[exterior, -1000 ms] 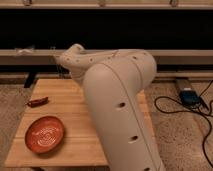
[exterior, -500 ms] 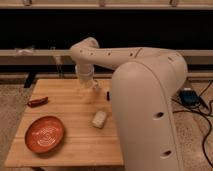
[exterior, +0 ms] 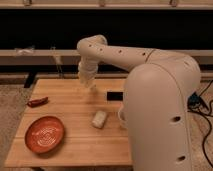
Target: Stand the bottle upright
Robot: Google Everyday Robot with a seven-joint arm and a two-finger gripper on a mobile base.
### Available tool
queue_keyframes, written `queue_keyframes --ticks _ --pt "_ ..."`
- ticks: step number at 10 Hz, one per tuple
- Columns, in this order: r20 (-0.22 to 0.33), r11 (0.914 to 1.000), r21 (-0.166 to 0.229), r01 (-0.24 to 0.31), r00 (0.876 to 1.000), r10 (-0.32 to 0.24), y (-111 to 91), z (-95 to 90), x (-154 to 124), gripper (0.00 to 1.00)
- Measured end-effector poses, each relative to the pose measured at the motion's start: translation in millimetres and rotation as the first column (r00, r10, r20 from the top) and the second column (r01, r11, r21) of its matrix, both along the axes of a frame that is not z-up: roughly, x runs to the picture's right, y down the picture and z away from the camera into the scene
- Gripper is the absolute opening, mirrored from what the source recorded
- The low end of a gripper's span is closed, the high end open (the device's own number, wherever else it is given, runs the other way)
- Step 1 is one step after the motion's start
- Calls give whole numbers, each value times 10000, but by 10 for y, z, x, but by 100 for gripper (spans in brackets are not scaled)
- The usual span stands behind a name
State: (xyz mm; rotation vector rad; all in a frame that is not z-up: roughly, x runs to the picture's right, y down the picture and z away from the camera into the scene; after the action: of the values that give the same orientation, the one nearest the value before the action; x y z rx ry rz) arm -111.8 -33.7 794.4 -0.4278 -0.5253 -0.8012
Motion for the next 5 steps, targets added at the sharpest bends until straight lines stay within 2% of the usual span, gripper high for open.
queue_keyframes --ticks 5 --pt "989 9944 -951 451 9945 -356 149 -26 32 0"
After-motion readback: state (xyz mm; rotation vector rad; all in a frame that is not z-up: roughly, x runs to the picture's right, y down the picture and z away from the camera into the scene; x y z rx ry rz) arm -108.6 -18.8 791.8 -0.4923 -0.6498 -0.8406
